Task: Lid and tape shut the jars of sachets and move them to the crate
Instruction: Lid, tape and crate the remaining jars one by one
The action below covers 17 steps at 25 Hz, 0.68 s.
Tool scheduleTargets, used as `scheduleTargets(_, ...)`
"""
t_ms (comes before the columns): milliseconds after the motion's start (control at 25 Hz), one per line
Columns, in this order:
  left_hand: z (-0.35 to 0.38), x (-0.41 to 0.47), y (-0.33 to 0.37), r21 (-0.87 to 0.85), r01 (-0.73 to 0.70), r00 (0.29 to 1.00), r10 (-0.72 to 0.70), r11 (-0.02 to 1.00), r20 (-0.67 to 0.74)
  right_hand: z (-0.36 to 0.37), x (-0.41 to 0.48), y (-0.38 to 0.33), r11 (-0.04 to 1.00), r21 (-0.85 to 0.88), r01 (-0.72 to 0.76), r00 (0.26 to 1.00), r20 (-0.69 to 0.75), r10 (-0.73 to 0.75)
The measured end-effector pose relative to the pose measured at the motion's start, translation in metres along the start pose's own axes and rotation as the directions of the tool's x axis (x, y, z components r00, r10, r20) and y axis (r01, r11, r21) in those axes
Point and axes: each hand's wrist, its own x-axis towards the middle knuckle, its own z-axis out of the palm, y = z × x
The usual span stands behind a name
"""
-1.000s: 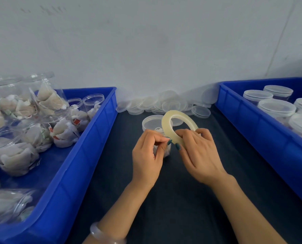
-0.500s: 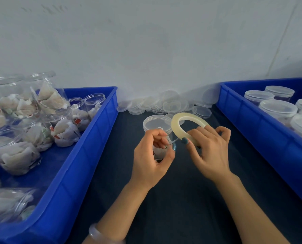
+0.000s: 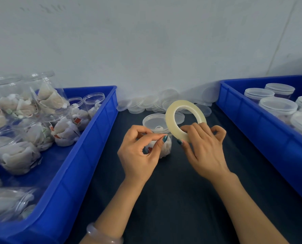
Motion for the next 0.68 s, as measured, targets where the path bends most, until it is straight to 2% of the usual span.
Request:
scheduleTargets(120,-0.006,0.004,0.001,-0.013,-0.044,0.999,0.044,0.999,-0.014,0.0,0.004,0.007,0.988,-0.057,-0.141,0.985,-0.107,0.134)
scheduleTargets(280,-0.019,0.012,-0.009,0.001,-0.031,0.998,0.031,1.0,-0.052,0.002,0.003,0.018,0.96,-0.08,-0.269,0.958,-0.121,0.259)
scheduleTargets(480,-0.026,0.015,-0.02,0.098,-0.027,0.999,0.029,0.995,-0.022,0.007,0.005,0.013,0.943,-0.027,-0.332,0.939,-0.1,0.328)
scheduleTargets(680,-0.027,0.013,-0.03,0.133,-0.025,1.0,0.024,0.991,0.009,0.013,0.005,0.011,0.944,-0.046,-0.326,0.943,-0.087,0.322)
